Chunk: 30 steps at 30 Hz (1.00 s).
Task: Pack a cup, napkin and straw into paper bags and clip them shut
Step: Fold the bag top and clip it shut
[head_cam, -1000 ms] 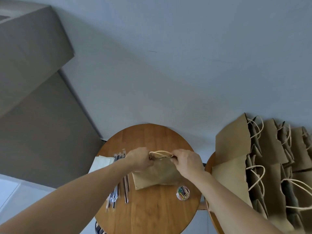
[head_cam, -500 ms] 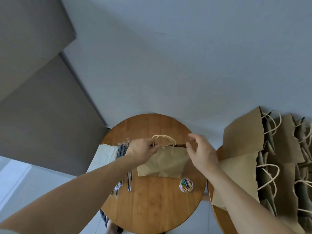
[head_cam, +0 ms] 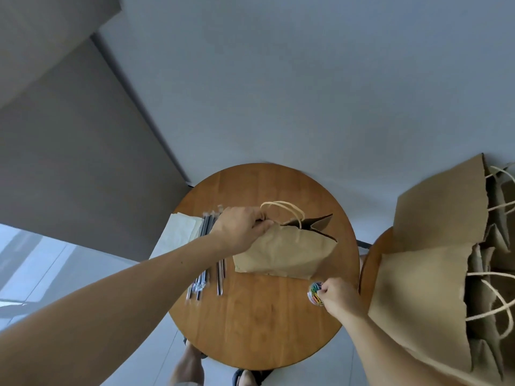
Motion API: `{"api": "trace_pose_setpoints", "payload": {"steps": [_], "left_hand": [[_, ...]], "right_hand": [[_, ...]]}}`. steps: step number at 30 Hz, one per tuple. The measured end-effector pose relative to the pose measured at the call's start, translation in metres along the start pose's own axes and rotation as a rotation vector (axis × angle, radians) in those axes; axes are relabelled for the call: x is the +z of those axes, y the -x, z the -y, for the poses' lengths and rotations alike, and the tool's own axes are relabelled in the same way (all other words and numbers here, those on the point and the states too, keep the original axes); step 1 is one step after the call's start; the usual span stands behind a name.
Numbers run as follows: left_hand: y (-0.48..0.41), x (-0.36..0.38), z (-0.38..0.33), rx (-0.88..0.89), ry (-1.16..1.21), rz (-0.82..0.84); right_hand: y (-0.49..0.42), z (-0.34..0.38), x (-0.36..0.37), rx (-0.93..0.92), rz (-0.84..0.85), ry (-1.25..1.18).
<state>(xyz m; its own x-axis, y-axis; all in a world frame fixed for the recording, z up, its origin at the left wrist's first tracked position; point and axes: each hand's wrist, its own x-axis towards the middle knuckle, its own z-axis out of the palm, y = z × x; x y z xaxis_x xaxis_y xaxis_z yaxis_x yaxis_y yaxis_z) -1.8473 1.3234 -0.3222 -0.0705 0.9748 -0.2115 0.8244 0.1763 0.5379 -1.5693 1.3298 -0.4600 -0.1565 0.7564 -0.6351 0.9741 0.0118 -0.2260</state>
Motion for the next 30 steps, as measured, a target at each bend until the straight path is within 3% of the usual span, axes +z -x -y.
{"api": "trace_pose_setpoints", "payload": {"steps": [7,17,30], "left_hand": [[0.006,0.006,0.004,-0.027,0.03,0.006],[0.002,0.005,0.005,-0.031,0.051,0.038],[0.001,0.003,0.003,-0.034,0.046,0.06]], "right_hand": [[-0.005,0.003,0.015,0.002,-0.065,0.076],[-0.003,0.002,0.016,-0.042,-0.098,0.002],[-0.006,0.0,0.019,0.075,-0.107,-0.13]]}}
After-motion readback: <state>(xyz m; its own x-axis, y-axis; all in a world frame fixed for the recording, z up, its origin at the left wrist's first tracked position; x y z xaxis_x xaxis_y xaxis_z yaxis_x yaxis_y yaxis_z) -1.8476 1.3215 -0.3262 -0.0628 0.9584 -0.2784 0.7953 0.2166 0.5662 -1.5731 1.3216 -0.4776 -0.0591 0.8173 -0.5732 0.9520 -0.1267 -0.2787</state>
